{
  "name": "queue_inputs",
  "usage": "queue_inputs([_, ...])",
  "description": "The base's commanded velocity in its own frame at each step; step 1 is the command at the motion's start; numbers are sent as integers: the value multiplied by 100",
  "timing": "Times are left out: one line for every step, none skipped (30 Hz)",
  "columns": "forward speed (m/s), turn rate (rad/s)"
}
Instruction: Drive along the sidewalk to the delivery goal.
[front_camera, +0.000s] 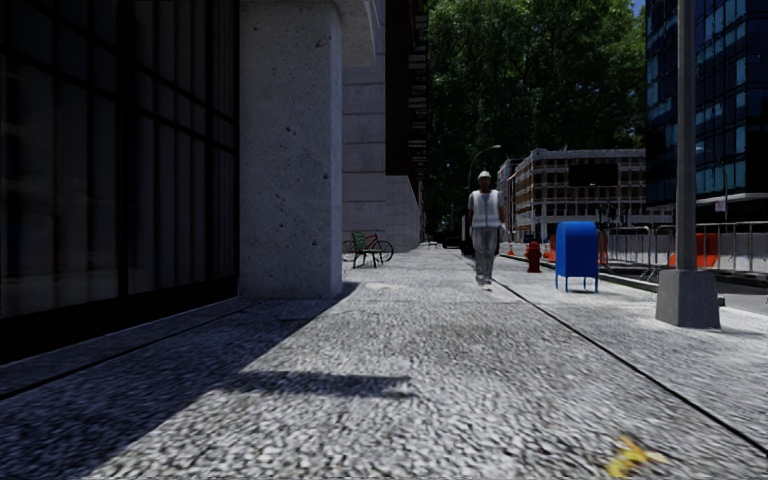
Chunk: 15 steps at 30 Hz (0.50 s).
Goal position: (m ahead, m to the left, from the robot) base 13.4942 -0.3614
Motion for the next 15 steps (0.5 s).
queue_inputs([200, 0])
queue_inputs([200, 0])
queue_inputs([200, 0])
queue_inputs([200, 0])
queue_inputs([200, 0])
queue_inputs([200, 0])
queue_inputs([200, 0])
queue_inputs([200, 0])
queue_inputs([200, 0])
queue_inputs([200, 0])
queue_inputs([200, 0])
queue_inputs([200, 0])
queue_inputs([200, 0])
queue_inputs([200, 0])
queue_inputs([200, 0])
